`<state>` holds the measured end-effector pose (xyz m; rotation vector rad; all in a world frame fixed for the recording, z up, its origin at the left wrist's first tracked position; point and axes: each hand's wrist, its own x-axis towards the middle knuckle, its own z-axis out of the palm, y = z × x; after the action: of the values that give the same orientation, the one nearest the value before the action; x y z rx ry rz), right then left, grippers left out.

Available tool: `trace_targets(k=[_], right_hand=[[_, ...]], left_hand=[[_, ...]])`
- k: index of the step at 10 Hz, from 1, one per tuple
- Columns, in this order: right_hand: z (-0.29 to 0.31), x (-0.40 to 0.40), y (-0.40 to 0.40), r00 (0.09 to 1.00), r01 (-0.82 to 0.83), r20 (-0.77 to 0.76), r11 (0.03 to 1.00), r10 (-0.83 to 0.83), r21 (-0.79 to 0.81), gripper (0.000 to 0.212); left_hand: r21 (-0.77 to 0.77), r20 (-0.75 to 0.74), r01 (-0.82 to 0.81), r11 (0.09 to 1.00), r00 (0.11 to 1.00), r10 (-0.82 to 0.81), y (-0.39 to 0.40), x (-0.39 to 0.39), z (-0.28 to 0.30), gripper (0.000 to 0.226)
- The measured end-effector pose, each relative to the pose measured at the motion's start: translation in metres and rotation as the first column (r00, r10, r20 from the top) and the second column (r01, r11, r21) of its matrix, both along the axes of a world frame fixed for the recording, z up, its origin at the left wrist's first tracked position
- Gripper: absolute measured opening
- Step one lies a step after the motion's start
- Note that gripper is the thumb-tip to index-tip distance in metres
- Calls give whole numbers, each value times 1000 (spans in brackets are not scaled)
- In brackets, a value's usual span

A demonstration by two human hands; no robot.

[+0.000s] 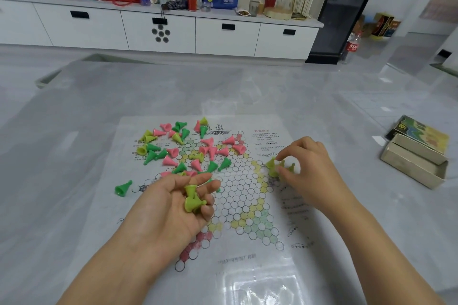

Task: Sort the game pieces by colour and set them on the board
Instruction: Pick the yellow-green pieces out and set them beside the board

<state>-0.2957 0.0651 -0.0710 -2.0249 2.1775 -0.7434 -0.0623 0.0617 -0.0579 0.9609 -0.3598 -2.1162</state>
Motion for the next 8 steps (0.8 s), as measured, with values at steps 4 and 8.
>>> trace_targets(k=[4,8], right_hand=[[32,70,23,871,-454,172,888,459,-74,13],[25,86,25,857,-508,88,861,508,-18,9]], left_hand=[[-77,32,103,992,994,-100,3,-11,-10,39],[-161,-60,170,972,981,-182,-1,-6,-21,24]])
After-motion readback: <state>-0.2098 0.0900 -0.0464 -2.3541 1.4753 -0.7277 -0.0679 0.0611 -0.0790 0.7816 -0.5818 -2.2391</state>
